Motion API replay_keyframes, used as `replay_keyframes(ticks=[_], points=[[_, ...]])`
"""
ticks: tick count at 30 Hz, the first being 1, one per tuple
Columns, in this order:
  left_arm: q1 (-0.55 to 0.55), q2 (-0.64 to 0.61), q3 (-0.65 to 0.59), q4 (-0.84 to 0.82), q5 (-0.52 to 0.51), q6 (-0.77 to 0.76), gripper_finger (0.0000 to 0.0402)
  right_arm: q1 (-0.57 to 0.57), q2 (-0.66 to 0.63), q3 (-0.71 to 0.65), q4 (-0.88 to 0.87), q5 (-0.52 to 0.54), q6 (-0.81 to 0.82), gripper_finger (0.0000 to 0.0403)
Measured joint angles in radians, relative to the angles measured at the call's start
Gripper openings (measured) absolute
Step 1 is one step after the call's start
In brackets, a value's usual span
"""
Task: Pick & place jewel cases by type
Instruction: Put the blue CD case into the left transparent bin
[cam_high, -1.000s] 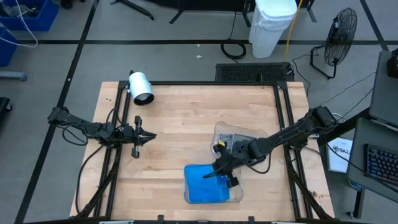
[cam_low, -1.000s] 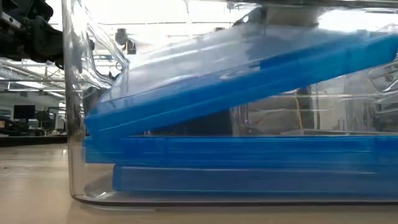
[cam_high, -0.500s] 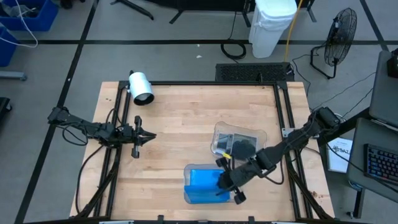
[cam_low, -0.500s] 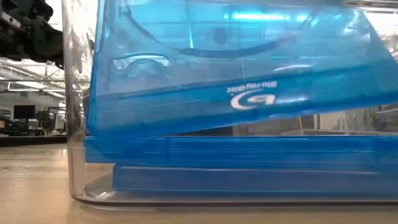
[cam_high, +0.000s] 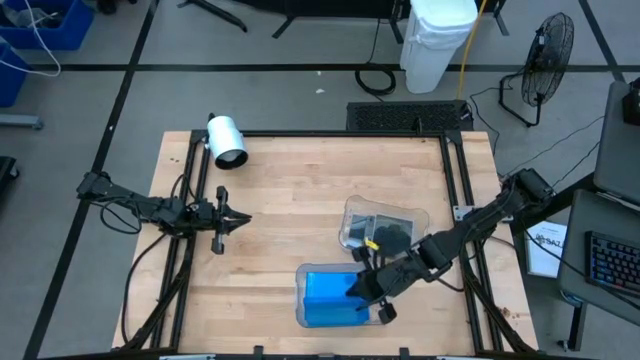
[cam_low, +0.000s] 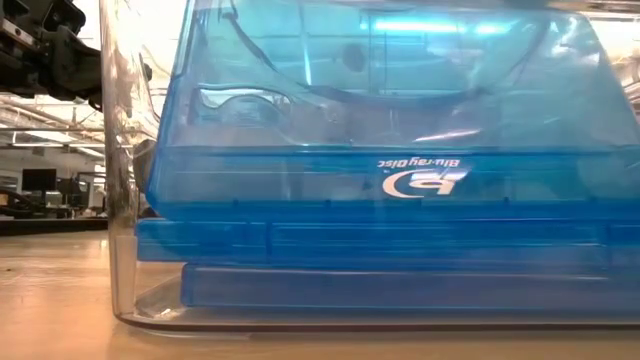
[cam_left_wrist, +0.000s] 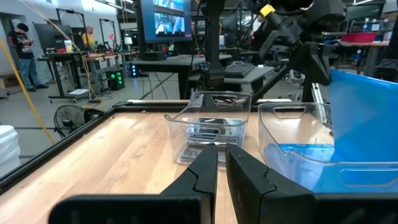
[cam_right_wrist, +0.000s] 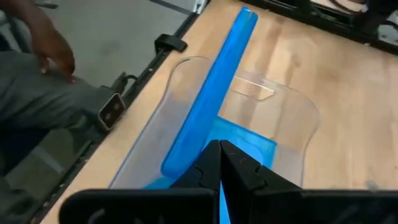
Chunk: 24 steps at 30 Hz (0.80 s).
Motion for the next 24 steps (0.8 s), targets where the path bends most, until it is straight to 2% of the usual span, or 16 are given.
replay_keyframes(ticks=[3,7,10,13,20,24], points=[[0.000,0.000,0.000,0.000,0.000,0.000,0.0037,-0.022,0.000,0.000,-0.001,-0.049,-0.003,0.0000],[0.000,0.000,0.000,0.000,0.000,0.000,0.0037,-0.057,0.000,0.000,-0.002,-0.052,0.025,0.0004],[0.000,0.000,0.000,0.000,0.000,0.000,0.0037,-0.075,-0.001,0.000,-0.001,-0.063,0.012,0.0021],[0.000,0.000,0.000,0.001,0.000,0.000,0.0037,-0.098,-0.004,0.000,0.003,-0.114,0.011,0.0054],[0.000,0.000,0.000,0.000,0.000,0.000,0.0037,-0.159,-0.004,0.000,0.008,-0.263,0.103,0.0159],[0.000,0.000,0.000,0.001,0.000,0.000,0.0037,-0.168,-0.004,0.000,0.023,-0.331,0.133,0.0198]])
